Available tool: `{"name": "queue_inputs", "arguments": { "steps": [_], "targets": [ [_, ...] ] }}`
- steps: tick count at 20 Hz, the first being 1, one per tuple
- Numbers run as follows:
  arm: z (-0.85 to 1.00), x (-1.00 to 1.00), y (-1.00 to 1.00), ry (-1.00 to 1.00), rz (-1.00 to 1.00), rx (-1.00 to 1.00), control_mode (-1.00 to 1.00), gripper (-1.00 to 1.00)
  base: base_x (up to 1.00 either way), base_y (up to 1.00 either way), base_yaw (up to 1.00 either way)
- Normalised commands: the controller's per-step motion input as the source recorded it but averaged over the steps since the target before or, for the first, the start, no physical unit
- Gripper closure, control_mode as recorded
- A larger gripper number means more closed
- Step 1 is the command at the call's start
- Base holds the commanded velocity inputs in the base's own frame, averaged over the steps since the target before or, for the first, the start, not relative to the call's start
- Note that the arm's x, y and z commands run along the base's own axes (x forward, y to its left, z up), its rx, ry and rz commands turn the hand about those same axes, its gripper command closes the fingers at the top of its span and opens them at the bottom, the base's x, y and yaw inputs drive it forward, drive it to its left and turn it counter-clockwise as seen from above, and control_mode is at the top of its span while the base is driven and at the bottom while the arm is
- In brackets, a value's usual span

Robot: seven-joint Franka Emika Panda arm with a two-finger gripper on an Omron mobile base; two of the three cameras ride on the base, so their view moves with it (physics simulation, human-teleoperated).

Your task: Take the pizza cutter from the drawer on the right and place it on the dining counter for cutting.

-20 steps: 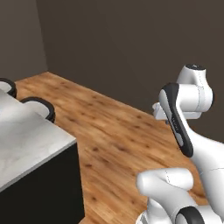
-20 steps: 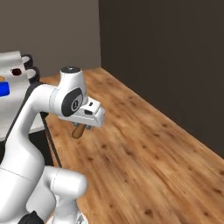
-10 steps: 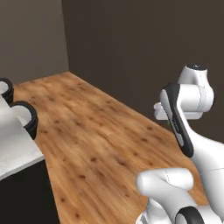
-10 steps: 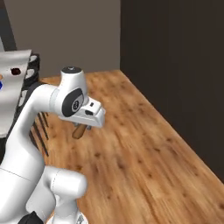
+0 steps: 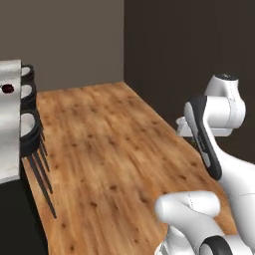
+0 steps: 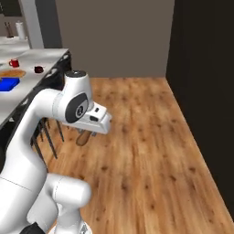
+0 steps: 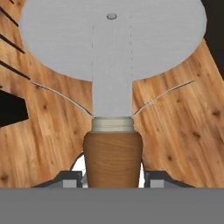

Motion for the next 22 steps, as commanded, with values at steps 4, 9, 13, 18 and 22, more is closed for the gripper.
{"name": "queue_inputs", "arguments": {
  "steps": [4,9,13,18,22],
  "targets": [
    [0.00,0.00,0.00,0.00,0.00,0.00,1.00,1.00,0.71,-0.71,0.59],
    [0.00,0.00,0.00,0.00,0.00,0.00,1.00,1.00,0.84,-0.67,0.58],
    [0.00,0.00,0.00,0.00,0.00,0.00,1.00,1.00,0.92,-0.84,0.50],
    [0.00,0.00,0.00,0.00,0.00,0.00,1.00,1.00,0.97,-1.00,0.40],
    [0.00,0.00,0.00,0.00,0.00,0.00,1.00,1.00,0.98,-1.00,0.39]
  ]
}}
